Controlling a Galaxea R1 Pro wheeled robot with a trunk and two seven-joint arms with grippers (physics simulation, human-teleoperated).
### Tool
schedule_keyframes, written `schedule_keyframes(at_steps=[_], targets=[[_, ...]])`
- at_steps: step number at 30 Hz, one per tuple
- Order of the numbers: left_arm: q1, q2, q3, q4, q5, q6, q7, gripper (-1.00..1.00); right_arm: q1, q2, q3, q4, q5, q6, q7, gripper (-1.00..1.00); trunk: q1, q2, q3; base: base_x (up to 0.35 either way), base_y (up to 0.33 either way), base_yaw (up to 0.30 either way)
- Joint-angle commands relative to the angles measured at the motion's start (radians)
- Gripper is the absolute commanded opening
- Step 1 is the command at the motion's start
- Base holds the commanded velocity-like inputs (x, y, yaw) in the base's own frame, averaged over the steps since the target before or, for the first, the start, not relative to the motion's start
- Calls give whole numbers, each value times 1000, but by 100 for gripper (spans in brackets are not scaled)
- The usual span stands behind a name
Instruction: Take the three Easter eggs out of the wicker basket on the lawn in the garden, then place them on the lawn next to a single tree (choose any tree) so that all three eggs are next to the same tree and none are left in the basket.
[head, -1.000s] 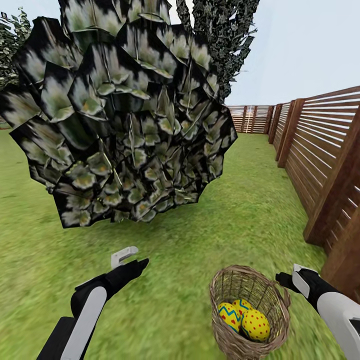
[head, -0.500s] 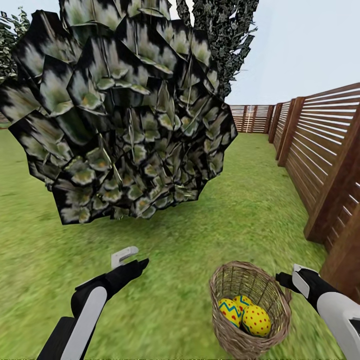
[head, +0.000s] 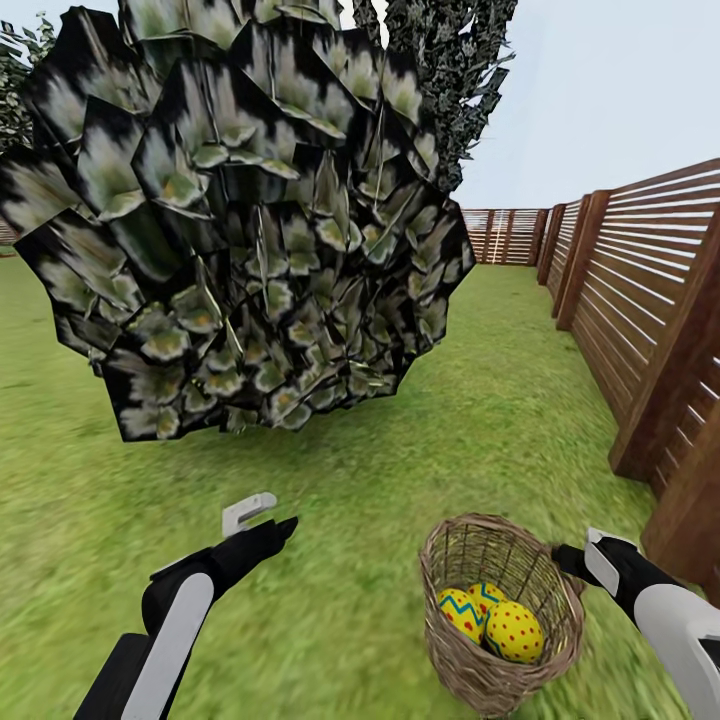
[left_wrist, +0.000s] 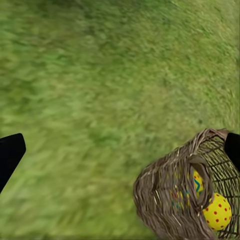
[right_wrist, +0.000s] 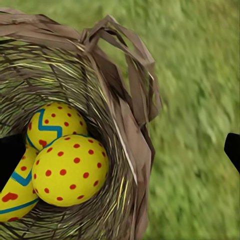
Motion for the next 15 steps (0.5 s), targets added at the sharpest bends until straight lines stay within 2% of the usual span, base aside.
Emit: schedule_keyframes(at_steps=[1, 15], targets=[[-1, 0, 0, -1, 11, 2, 10, 100, 0, 0, -3, -2, -8, 5, -7, 100, 4, -8, -4, 0, 0, 0], [-1, 0, -1, -1, 11, 2, 10, 100, 0, -1, -3, -1, -8, 5, -13, 100, 57, -106, -48, 0, 0, 0]])
